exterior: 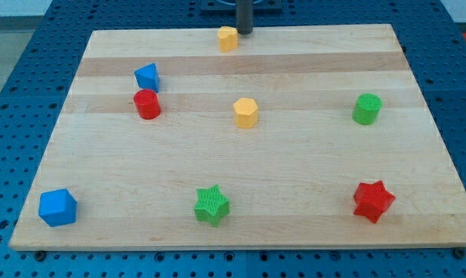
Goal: Push the heart toward the red circle
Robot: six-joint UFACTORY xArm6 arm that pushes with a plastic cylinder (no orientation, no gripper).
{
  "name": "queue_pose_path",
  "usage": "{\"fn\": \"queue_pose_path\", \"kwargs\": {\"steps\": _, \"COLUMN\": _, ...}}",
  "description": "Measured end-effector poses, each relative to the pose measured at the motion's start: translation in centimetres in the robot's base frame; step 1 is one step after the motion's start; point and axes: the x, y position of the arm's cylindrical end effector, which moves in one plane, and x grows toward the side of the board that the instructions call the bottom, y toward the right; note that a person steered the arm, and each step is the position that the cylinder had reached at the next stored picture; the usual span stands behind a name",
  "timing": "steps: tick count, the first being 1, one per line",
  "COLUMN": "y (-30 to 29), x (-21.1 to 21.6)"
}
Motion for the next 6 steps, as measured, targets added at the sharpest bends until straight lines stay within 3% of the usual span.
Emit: {"fn": "queue_pose_path", "kwargs": {"steps": 6, "y": -2.2, "x": 2.5}}
